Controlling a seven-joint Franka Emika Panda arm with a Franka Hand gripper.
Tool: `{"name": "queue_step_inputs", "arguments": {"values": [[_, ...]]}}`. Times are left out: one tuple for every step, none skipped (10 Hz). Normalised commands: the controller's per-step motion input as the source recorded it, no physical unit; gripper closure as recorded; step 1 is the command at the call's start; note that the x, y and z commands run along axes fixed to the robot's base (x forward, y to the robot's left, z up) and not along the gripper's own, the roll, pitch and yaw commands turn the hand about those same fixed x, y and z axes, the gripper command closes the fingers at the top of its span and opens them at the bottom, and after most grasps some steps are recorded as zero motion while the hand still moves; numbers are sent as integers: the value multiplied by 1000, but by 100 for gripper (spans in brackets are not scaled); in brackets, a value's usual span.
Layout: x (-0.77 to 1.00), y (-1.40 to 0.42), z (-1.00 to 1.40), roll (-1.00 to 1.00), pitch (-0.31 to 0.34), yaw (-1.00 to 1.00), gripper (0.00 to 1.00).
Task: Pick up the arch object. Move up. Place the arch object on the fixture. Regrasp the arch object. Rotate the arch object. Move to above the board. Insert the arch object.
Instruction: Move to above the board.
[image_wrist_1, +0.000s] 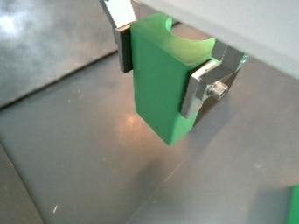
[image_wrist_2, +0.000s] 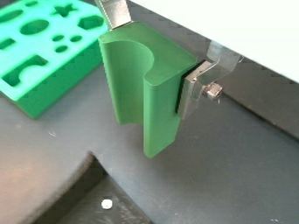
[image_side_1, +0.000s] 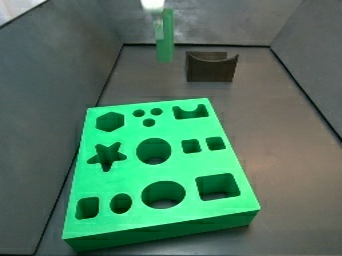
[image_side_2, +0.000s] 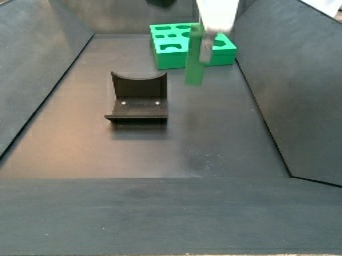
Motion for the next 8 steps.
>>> {"name": "queue_step_inputs", "arguments": {"values": [[153, -91, 1000, 141, 108, 25, 100], [148, -88, 1000, 137, 111, 26, 100], [139, -84, 1000, 130, 108, 28, 100], [133, -82, 1000, 125, 107, 29, 100], [128, -77, 1000, 120, 107, 31, 100], [119, -71, 1000, 113, 111, 31, 100], [114, -69, 1000, 108, 110, 32, 100], [104, -61, 1000, 103, 107, 30, 100]]}}
